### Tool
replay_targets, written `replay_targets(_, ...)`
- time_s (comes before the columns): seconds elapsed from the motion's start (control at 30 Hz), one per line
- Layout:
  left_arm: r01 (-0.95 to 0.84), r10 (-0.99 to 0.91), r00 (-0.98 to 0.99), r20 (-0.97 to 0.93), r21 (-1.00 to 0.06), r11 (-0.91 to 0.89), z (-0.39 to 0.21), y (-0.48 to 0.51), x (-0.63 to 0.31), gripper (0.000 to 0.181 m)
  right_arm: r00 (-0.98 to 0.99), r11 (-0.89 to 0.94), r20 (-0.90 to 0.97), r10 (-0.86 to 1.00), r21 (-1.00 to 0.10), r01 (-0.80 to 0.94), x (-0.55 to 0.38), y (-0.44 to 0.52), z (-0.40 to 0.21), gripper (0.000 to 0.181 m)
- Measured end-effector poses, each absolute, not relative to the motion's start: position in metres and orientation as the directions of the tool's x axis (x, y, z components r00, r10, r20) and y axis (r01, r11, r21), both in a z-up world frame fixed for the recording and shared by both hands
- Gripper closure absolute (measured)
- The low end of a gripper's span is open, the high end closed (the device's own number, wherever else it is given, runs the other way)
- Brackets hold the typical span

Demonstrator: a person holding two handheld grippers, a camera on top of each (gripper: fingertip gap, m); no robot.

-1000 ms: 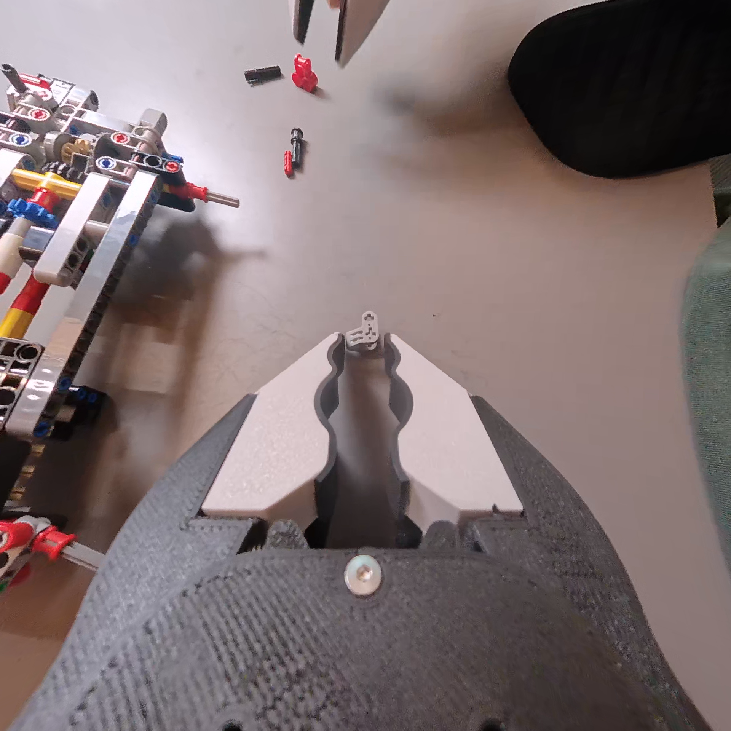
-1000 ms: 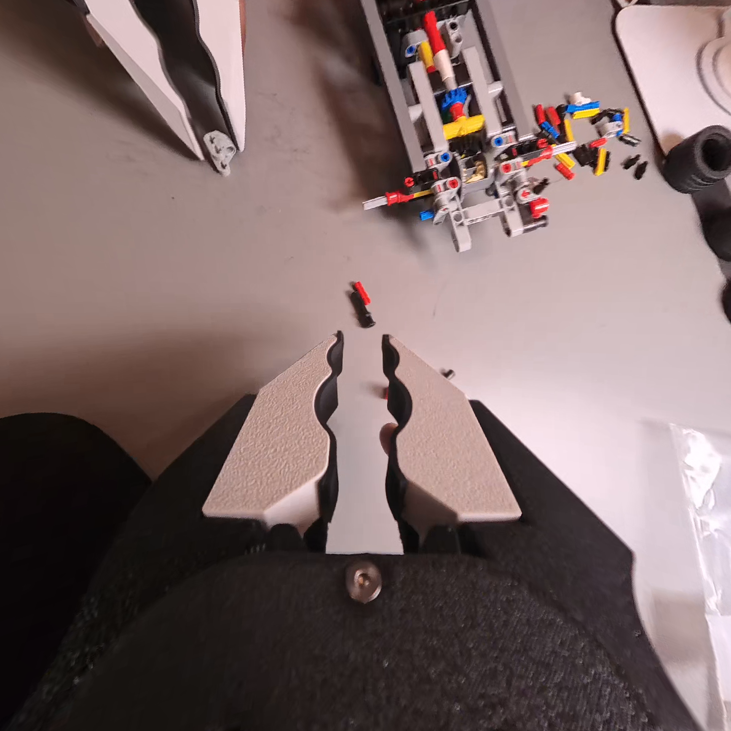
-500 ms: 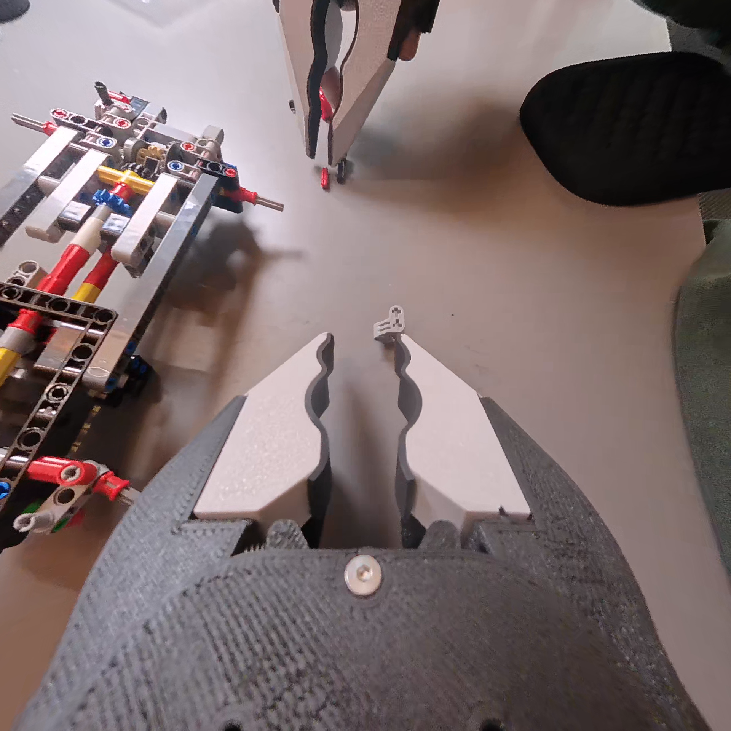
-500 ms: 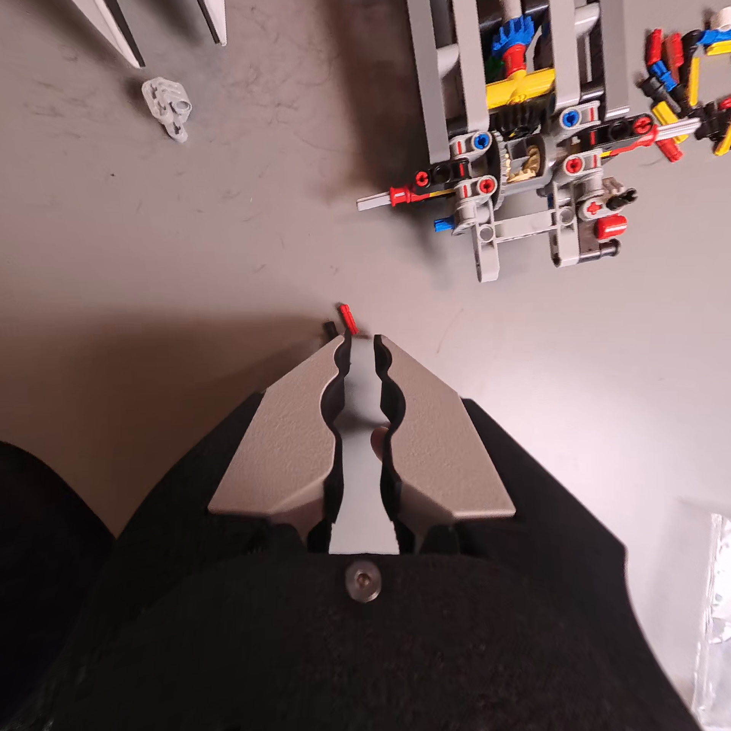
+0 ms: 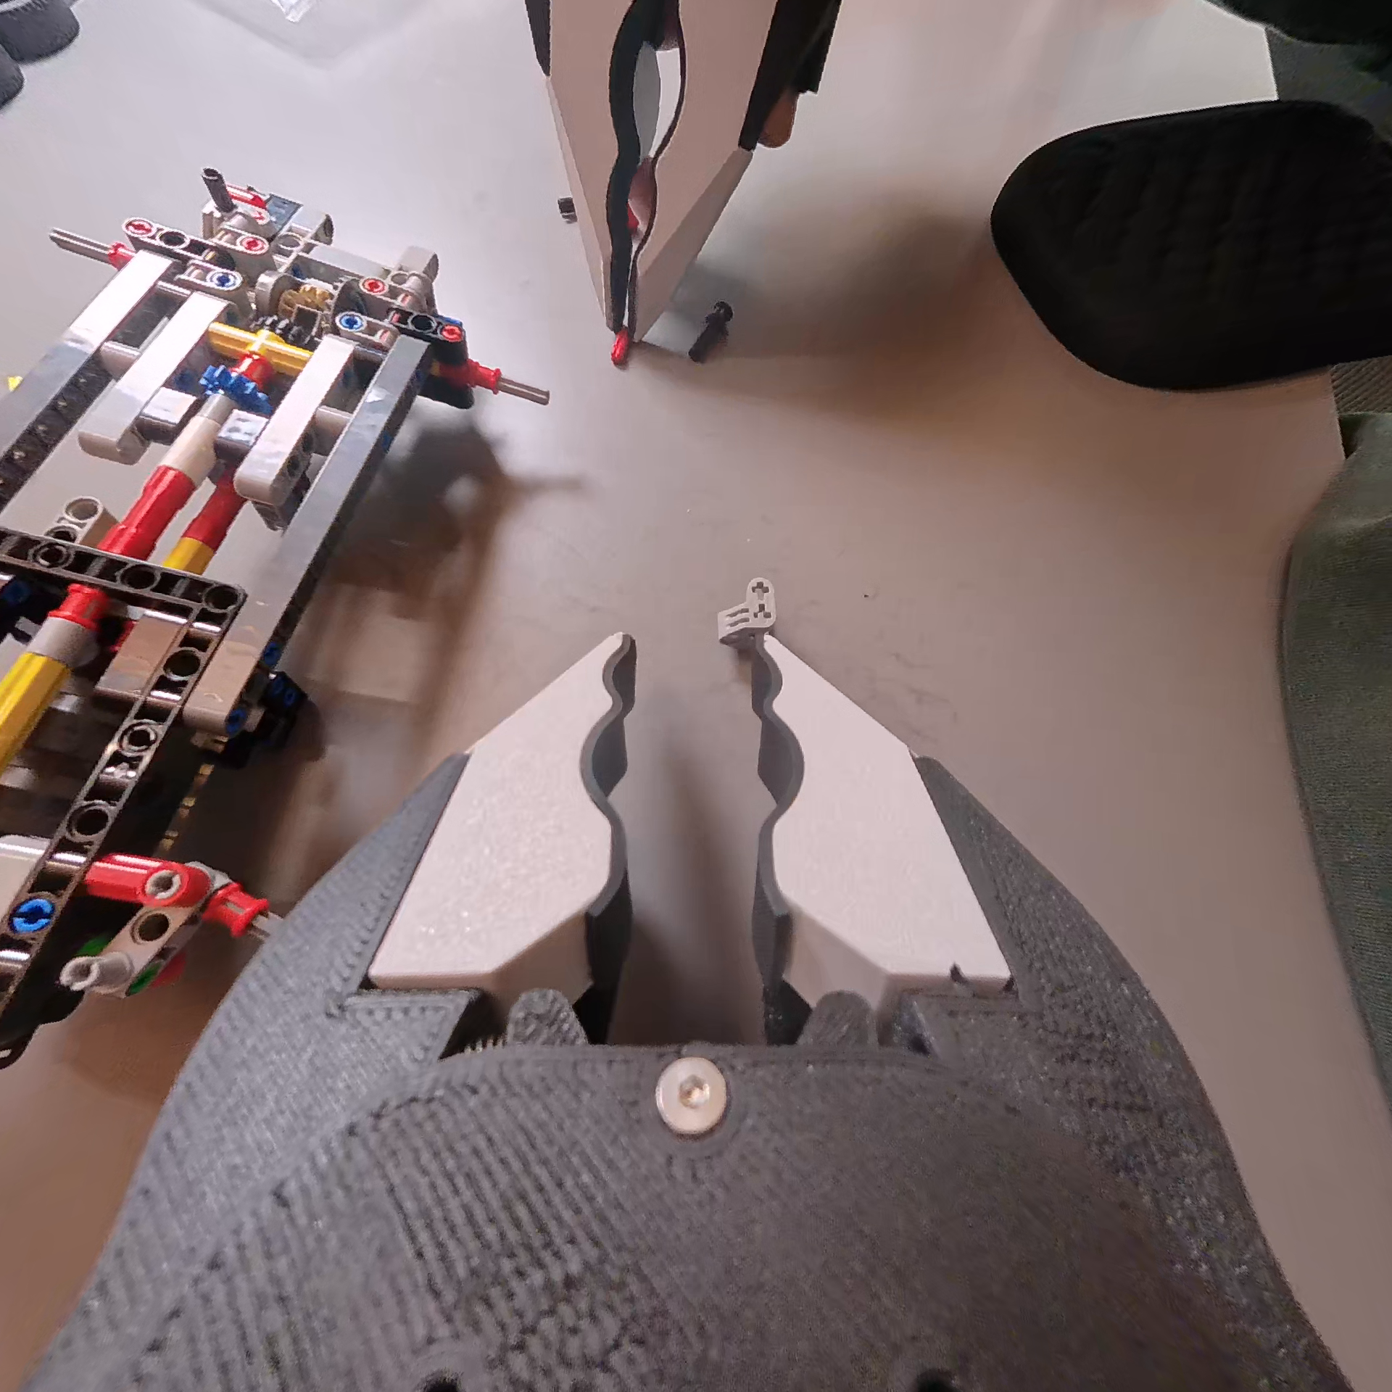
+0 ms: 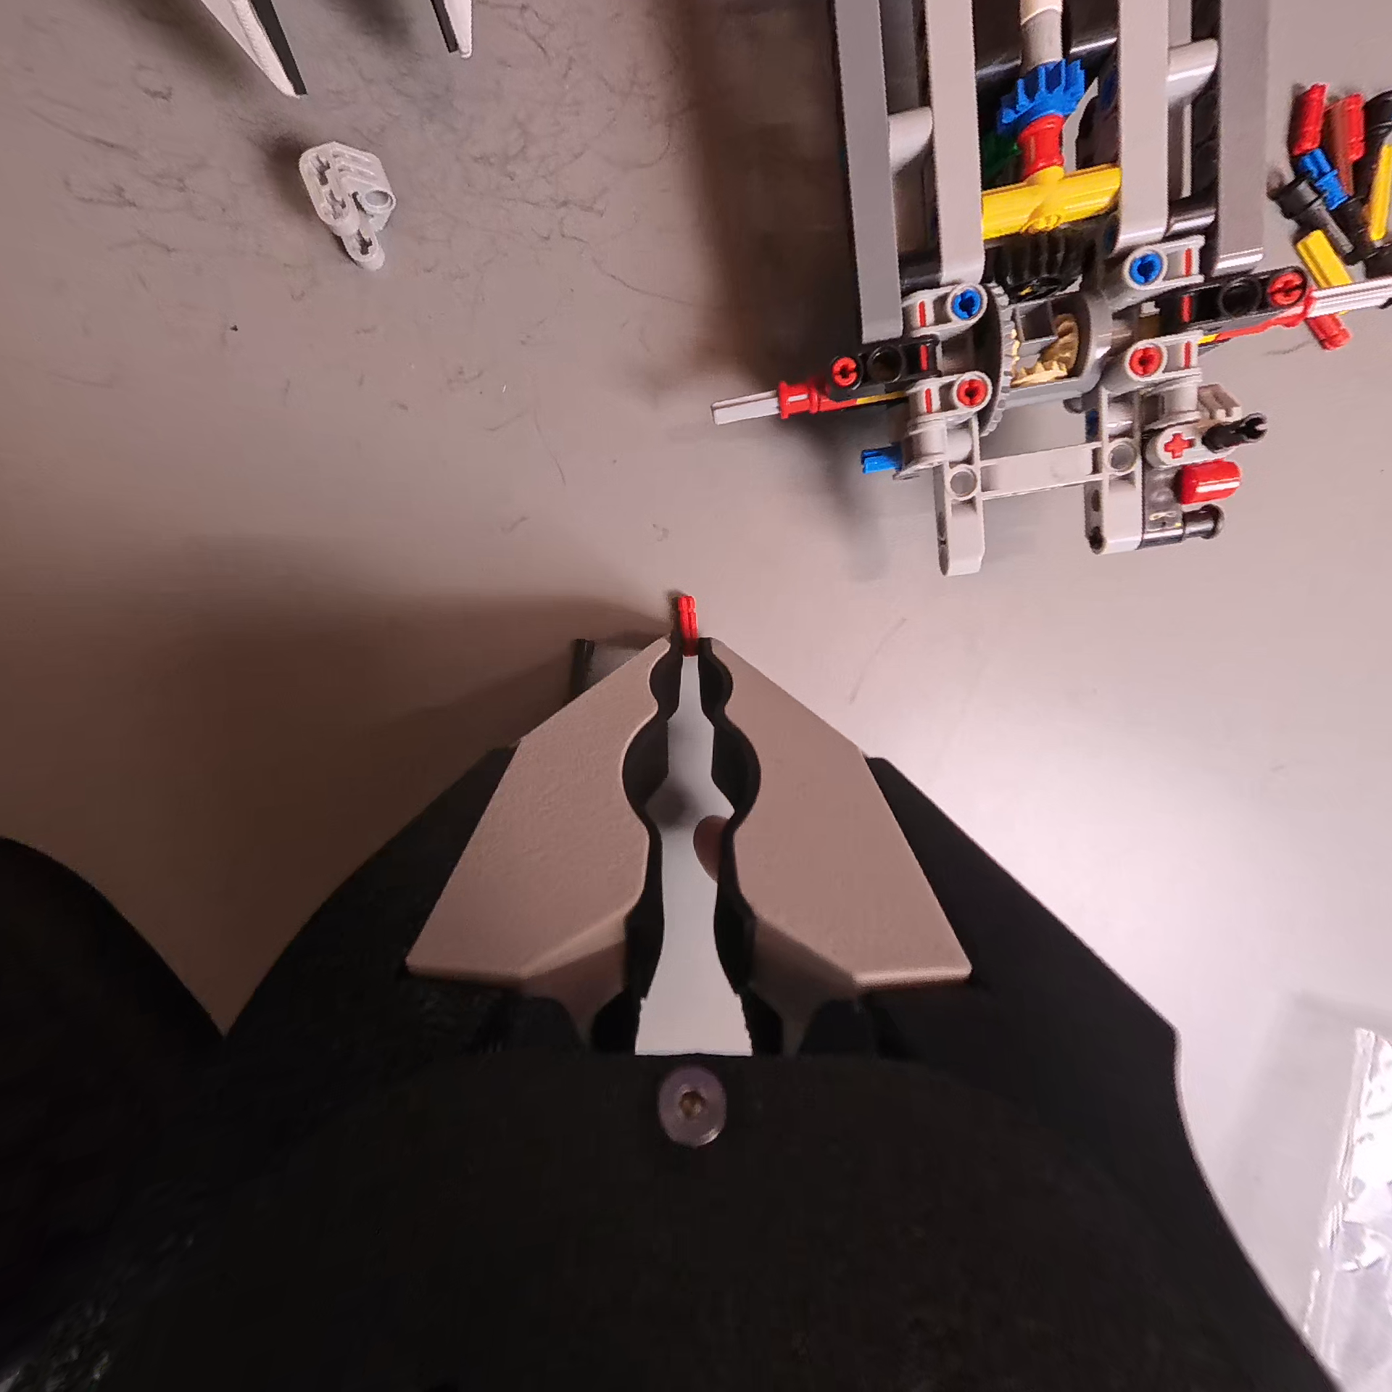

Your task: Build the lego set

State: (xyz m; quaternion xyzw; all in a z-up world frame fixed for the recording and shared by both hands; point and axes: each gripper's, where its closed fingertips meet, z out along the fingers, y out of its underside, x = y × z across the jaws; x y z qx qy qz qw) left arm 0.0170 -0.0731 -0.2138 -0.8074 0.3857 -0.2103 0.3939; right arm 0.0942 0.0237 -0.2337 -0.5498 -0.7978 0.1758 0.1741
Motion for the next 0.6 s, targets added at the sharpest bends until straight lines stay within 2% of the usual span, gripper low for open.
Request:
replay_targets(0.13,-0.386,-0.784,0.614,0.092,-0.831,-0.4,-0.203,-0.073,0.02,0.152,-0.357,0.374,0.138,0.924,-0.527,0.763,0.084,0.014,-0.218,0.181)
replay_targets(0.4,-0.094,-0.769,0.597,0.23,-0.932,-0.351,-0.16,-0.065,0.021,0.15,-0.43,0.509,0.307,0.849,-0.694,0.509,0.045,-0.047,-0.165,0.181)
replay_targets(0.6,0.0,-0.771,0.546,0.329,-0.92,-0.392,-0.151,-0.068,0.023,0.161,-0.411,0.592,0.436,0.801,-0.682,0.43,0.031,-0.064,-0.156,0.181)
